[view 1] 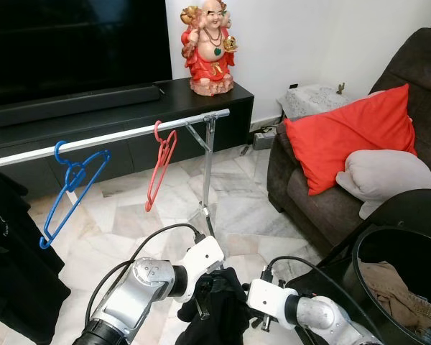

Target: Hang hanger

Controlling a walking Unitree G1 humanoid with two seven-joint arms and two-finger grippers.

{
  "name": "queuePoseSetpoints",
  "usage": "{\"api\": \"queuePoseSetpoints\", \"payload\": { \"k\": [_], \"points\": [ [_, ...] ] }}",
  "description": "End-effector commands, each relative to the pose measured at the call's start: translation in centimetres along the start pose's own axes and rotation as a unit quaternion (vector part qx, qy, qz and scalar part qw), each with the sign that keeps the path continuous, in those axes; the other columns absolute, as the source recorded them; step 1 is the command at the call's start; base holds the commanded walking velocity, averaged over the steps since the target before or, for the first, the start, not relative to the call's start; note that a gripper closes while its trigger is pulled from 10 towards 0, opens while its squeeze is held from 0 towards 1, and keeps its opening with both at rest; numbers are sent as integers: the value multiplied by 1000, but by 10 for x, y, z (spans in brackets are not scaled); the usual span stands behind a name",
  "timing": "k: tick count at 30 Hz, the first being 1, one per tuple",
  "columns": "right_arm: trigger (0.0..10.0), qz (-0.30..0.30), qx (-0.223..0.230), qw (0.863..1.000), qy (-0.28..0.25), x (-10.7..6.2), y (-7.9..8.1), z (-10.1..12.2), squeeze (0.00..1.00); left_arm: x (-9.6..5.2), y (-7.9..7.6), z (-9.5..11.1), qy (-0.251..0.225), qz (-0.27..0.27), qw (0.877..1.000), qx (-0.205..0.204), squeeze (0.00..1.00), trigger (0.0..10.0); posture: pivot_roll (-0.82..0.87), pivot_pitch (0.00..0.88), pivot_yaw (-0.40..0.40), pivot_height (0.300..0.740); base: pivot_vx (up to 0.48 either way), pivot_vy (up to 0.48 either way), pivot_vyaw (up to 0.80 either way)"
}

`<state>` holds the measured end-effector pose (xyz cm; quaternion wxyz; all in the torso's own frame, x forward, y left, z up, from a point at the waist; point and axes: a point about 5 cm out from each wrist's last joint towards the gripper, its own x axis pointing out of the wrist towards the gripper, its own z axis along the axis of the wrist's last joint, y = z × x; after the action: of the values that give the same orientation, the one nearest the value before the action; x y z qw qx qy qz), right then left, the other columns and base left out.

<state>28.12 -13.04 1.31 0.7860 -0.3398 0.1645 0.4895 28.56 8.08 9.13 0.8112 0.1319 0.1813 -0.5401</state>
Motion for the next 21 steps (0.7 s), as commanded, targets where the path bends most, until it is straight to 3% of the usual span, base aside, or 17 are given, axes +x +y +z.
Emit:
{"api": "queuePoseSetpoints", "payload": {
  "k": [1,13,17,21],
  "points": [
    [10000,2,-16,1000,-1,1,-4,4,0,-1,-2,8,-12,-6,1000,10,0,0,77,41,-3,740,0,0,0],
    [10000,-33,-32,999,30,5,-9,1,0,-1,-3,10,-13,-9,1000,11,0,0,82,42,-2,740,0,0,0],
    [10000,-84,-74,986,122,-1,-21,-15,0,0,-3,10,-12,-10,1000,10,0,0,87,43,-4,740,0,0,0],
    [10000,-106,-86,980,148,-4,-27,-20,0,0,-3,10,-12,-11,1000,10,0,0,88,45,-5,740,0,0,0]
  ]
}}
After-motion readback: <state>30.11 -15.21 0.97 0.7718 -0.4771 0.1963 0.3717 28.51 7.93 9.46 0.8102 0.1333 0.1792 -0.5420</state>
